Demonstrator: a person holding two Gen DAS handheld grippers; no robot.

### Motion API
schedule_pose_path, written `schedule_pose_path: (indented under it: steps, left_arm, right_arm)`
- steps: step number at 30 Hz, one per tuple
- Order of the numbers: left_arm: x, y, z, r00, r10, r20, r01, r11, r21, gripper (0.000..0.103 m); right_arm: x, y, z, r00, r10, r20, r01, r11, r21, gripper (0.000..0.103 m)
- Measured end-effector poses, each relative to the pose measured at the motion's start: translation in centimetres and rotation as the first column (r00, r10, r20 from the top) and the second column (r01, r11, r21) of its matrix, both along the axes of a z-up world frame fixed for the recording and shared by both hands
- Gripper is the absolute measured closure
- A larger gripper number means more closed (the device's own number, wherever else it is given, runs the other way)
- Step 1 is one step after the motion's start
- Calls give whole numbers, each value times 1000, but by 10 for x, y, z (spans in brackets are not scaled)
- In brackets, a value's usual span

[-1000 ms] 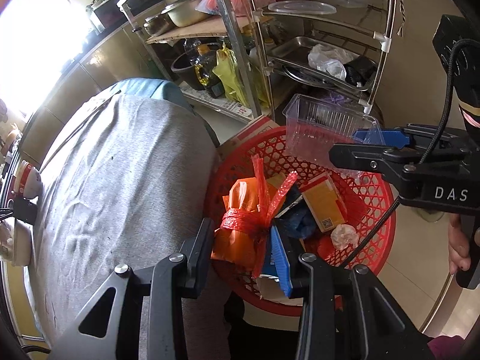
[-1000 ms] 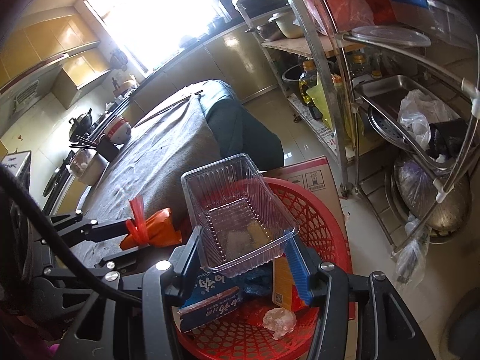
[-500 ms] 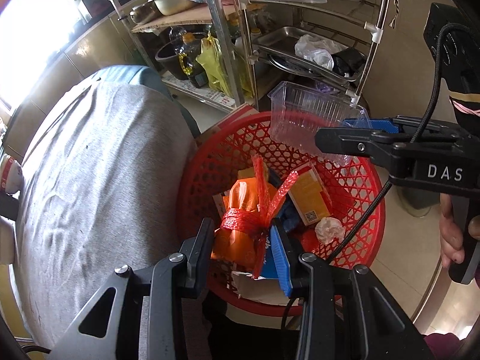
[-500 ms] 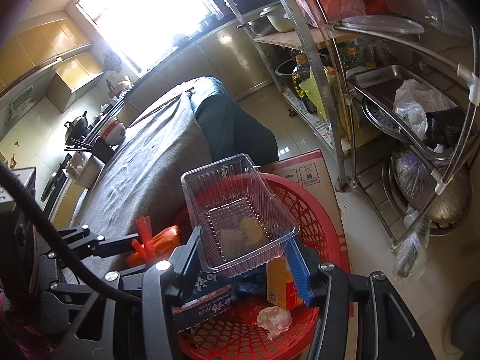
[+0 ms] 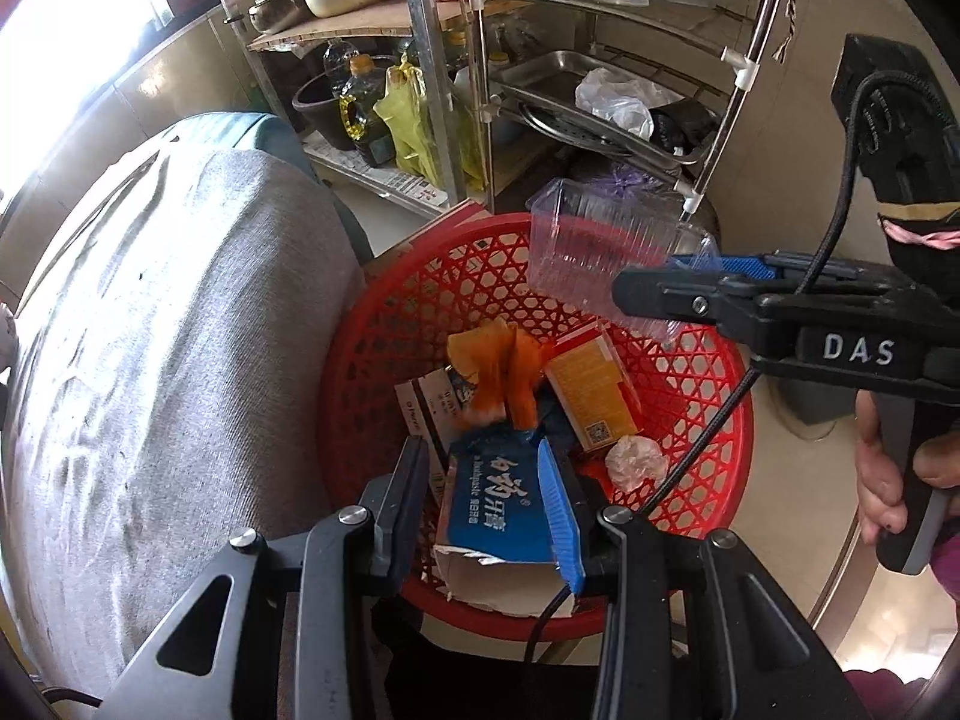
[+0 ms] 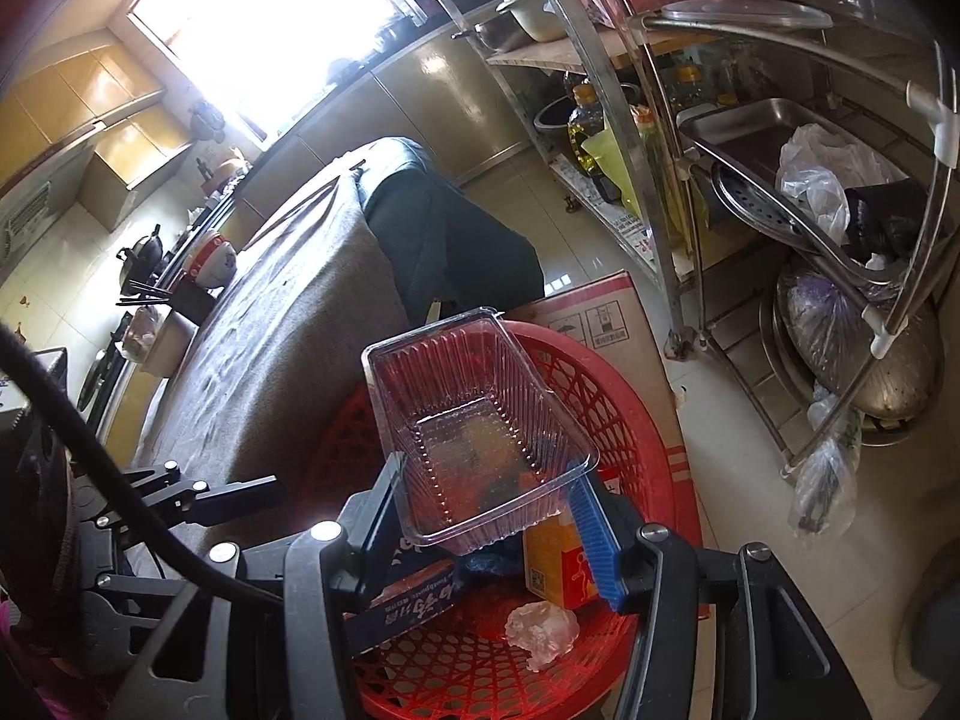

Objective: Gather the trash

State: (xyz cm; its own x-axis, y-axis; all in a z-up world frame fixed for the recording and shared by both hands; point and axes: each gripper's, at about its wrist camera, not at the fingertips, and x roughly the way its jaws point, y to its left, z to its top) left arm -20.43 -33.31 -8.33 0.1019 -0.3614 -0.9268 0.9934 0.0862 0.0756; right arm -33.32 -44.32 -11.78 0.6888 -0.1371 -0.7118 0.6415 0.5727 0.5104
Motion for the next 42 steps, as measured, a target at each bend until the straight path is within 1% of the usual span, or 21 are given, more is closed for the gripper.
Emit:
schedule_pose_path:
  steps: [6,9,12,13,14,17,26,33,35,36,42]
  left_arm:
    - [1,1,5,1000,-11,-25,10,1000,-28,64]
    - [4,3,5,1000,-3,-26,2,1000,-27,64]
    - [7,5,5,1000,9,-25,-10,1000,-27,63]
    - [9,6,5,1000,15,-23,-15,999,-28,61]
    - [10,7,6,1000,21,-20,-22,999,-28,56]
    - [15,10,8,999,44,-5,-45,998,-39,46]
    - [27,18,18,992,118,39,-115,991,-67,39]
    - [28,29,31,987,133,85,-123,986,-115,37]
    - [28,32,36,985,140,101,-127,983,-132,32]
    - [27,34,39,984,144,108,-128,981,-143,31]
    - [29,46,51,979,164,124,-141,974,-177,30]
  right_arm:
    - [-1,-2,-4,1000,0,-7,0,999,41,43]
    - [-1,-3,-5,1000,2,-11,-2,998,63,43]
    - [-3,-4,-7,1000,-2,-9,3,996,84,41]
    - [-3,-4,-8,1000,-4,-6,5,996,92,40]
    - [-4,-4,-8,1000,-6,-2,7,995,99,39]
    - [-4,-4,-8,1000,-13,-6,14,994,104,39]
    - [4,3,1,1000,-7,-13,8,997,73,39]
    - [10,10,7,1000,8,-24,-7,999,52,39]
    - [12,14,10,999,14,-31,-13,999,39,39]
    - [12,15,12,999,16,-36,-15,999,33,39]
    - [15,24,23,998,25,-65,-26,1000,-15,39]
